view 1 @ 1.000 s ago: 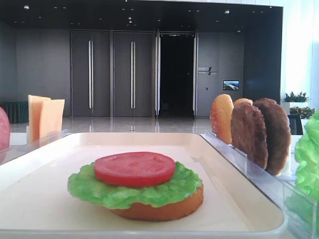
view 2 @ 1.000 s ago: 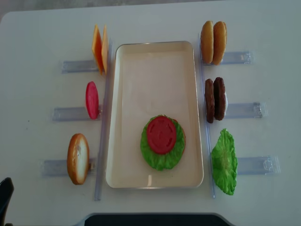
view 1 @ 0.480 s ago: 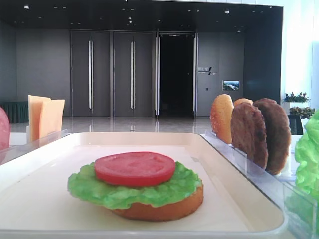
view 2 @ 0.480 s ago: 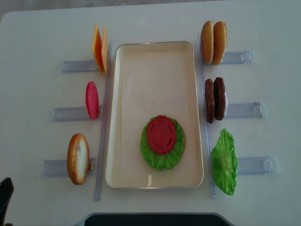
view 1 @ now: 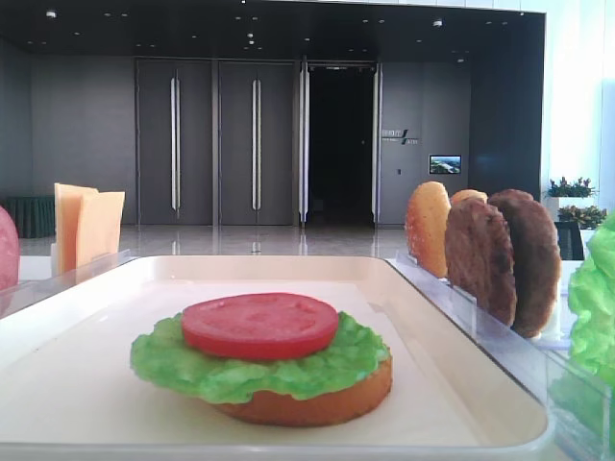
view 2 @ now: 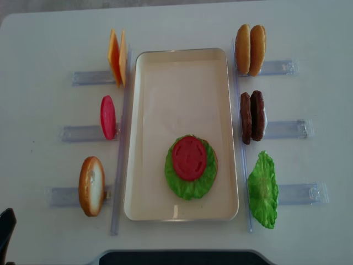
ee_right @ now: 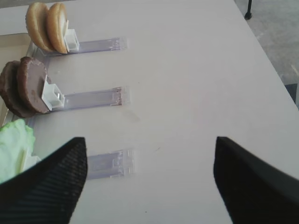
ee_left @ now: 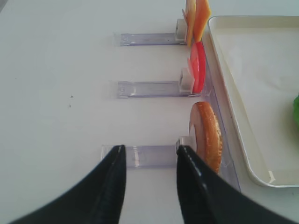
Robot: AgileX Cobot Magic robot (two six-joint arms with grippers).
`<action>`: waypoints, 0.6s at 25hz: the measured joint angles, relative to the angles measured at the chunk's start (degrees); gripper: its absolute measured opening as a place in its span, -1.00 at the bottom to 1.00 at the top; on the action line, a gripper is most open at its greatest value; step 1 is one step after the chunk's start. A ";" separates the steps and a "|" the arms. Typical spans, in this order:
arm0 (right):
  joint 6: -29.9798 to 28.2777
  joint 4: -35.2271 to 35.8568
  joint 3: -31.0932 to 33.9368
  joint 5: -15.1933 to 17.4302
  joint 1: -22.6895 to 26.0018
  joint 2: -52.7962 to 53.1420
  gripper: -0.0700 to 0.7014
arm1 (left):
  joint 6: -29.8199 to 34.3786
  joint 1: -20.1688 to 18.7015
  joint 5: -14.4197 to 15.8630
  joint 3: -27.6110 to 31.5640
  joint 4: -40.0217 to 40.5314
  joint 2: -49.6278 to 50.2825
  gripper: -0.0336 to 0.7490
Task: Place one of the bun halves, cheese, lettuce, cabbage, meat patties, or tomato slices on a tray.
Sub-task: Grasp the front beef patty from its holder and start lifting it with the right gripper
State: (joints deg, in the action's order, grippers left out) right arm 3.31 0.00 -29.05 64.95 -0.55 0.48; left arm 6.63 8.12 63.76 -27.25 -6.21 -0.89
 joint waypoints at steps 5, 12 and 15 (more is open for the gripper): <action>-0.04 0.00 -1.33 0.71 0.00 -3.79 0.56 | 0.00 0.00 0.00 0.00 -0.05 0.00 -0.19; -0.06 0.99 -9.02 1.07 0.00 -24.89 0.56 | 0.00 0.00 0.00 0.00 -0.05 0.00 -0.19; -0.06 1.06 -13.86 1.02 0.00 -34.64 0.56 | 0.00 0.00 0.00 0.00 -0.05 0.00 -0.19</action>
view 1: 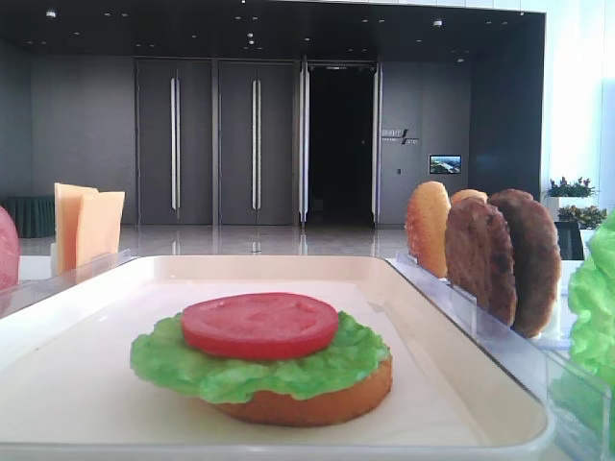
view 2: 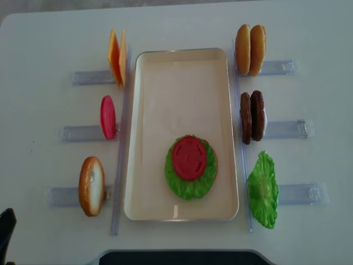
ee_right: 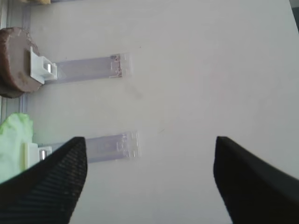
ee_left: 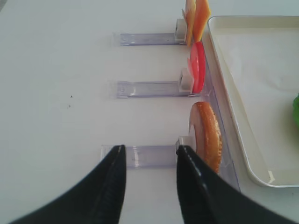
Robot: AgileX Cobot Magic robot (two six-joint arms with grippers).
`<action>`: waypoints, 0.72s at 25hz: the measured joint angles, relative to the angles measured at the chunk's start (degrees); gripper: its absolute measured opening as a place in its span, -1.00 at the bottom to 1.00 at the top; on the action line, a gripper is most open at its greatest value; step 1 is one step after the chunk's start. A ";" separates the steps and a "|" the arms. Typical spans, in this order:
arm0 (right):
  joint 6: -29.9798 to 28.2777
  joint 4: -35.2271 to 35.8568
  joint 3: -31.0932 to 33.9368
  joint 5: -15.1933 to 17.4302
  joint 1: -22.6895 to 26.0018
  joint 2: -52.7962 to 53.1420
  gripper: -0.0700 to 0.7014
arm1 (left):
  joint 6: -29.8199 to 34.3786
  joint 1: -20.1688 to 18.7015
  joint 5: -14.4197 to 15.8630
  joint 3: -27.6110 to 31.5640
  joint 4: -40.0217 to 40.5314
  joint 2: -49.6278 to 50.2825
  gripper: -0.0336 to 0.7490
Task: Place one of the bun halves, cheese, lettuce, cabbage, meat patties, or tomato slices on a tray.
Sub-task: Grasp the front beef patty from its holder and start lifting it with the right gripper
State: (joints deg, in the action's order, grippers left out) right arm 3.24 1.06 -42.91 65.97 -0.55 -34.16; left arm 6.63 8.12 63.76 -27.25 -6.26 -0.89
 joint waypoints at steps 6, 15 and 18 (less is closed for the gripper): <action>1.84 -0.30 -11.14 -0.48 0.00 -19.90 0.56 | 0.00 0.00 0.00 0.00 -0.07 0.00 -0.19; 2.12 -0.41 -20.81 -0.81 0.00 -35.16 0.56 | 0.00 0.00 0.00 0.00 -0.07 0.00 -0.19; 2.12 -0.41 -21.21 -0.81 -0.26 -37.03 0.56 | 0.00 0.00 0.00 0.00 -0.07 0.00 -0.19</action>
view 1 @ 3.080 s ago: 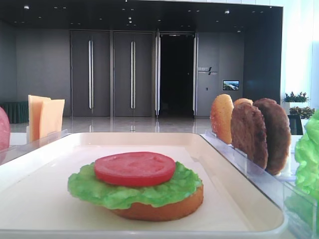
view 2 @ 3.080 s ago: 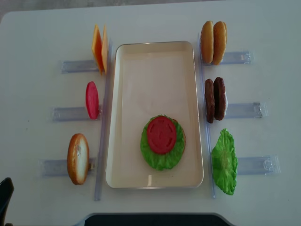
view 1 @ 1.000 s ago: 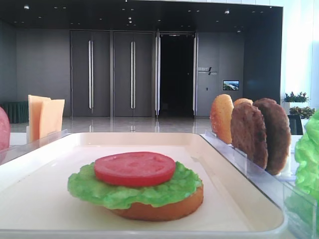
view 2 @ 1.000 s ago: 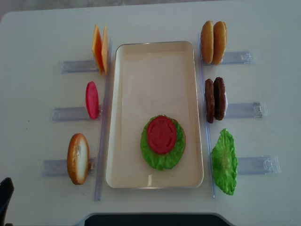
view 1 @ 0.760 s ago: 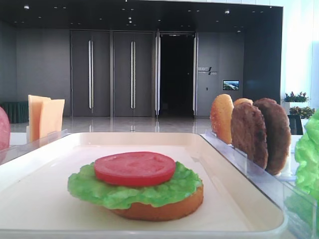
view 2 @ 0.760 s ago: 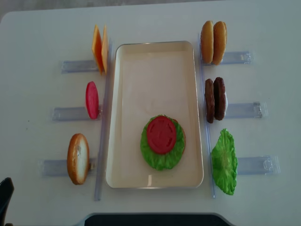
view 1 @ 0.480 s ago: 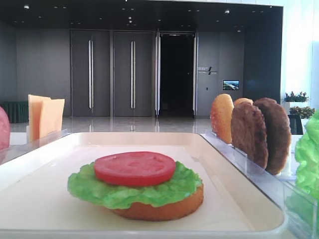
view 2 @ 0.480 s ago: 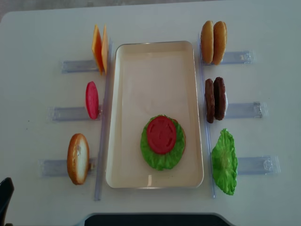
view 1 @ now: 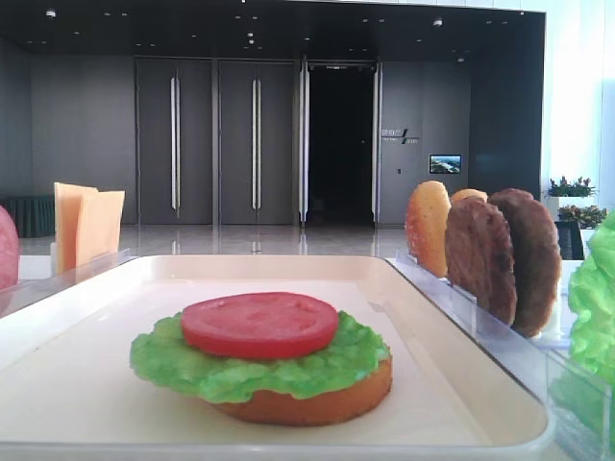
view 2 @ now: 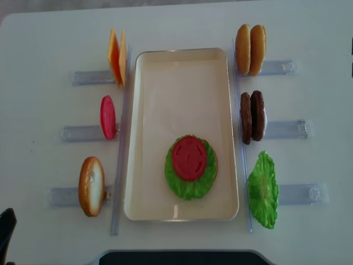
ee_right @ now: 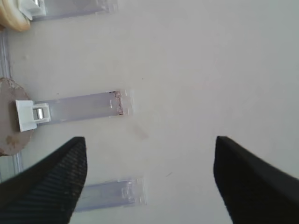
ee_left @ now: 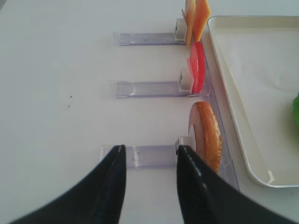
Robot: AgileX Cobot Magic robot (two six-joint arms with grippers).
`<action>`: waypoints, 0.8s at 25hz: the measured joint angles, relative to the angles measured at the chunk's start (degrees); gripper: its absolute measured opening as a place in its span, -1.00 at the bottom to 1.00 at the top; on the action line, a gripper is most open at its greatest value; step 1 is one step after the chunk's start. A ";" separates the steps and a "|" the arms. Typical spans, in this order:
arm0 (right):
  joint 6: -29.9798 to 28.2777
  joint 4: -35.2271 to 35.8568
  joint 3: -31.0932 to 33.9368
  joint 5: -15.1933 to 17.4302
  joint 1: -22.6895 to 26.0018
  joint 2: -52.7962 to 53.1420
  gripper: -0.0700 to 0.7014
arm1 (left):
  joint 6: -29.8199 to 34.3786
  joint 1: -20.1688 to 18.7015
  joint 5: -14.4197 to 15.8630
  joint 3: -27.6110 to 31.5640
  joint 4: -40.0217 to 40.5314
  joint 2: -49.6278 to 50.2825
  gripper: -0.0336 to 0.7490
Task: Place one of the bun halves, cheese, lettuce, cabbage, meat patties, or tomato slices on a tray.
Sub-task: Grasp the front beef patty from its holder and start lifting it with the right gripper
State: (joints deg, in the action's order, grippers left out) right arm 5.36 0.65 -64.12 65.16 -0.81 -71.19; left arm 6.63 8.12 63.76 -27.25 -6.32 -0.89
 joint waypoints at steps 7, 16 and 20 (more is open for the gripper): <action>4.25 -1.83 -0.72 -1.41 -11.02 -2.63 0.56 | 0.00 0.00 0.00 0.00 -0.02 0.00 -0.19; 13.54 -4.97 -7.88 -1.61 -28.18 -12.23 0.56 | 0.00 0.00 0.00 0.00 -0.02 0.00 -0.19; 15.07 -4.76 -10.04 -2.24 -31.80 -16.37 0.56 | 0.00 0.00 0.00 0.00 -0.02 0.00 -0.19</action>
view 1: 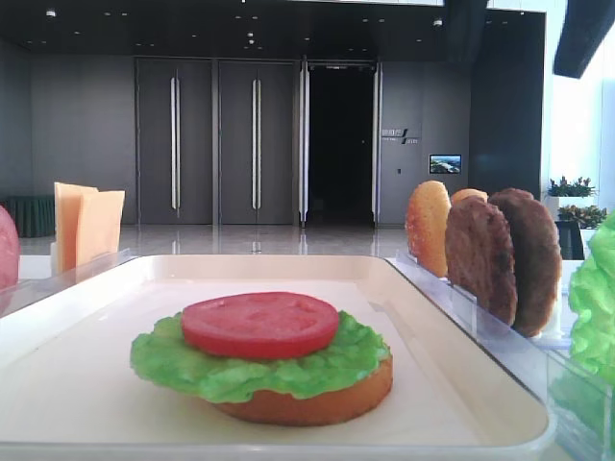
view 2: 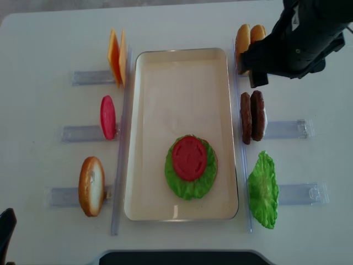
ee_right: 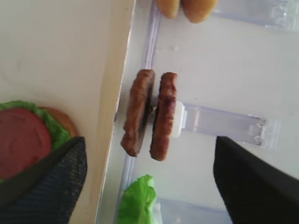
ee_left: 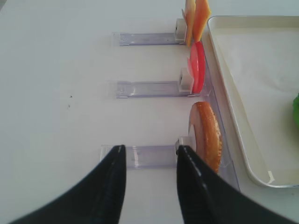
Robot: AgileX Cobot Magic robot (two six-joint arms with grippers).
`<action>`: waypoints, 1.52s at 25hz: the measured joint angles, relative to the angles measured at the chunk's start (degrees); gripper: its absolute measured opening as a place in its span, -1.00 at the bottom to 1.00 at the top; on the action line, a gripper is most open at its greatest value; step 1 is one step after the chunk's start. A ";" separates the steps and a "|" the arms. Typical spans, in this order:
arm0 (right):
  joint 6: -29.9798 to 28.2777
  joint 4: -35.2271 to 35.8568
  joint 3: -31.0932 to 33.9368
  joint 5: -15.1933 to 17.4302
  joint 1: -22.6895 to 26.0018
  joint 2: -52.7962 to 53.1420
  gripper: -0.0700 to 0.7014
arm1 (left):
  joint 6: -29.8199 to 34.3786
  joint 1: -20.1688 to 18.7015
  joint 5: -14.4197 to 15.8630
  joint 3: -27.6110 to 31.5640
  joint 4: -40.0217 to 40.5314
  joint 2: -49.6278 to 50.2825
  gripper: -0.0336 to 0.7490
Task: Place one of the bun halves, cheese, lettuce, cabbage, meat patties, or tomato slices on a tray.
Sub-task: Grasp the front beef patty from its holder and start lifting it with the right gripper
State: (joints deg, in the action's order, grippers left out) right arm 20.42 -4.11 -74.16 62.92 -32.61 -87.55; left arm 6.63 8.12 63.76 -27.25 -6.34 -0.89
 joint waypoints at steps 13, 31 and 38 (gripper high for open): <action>1.33 3.78 -0.62 -2.90 -2.93 -5.54 0.56 | 0.00 0.00 0.00 0.00 0.00 0.00 -0.19; 1.44 4.11 -0.62 -4.36 -3.32 -7.67 0.56 | 0.00 0.00 0.00 0.00 -0.05 0.00 -0.19; 1.39 4.11 -0.62 -3.39 -3.32 -8.06 0.56 | 0.00 0.00 0.00 0.00 -0.05 0.00 -0.19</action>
State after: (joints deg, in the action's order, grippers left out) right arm 21.82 0.00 -74.78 59.53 -35.93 -95.62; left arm 6.63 8.12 63.76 -27.25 -6.39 -0.89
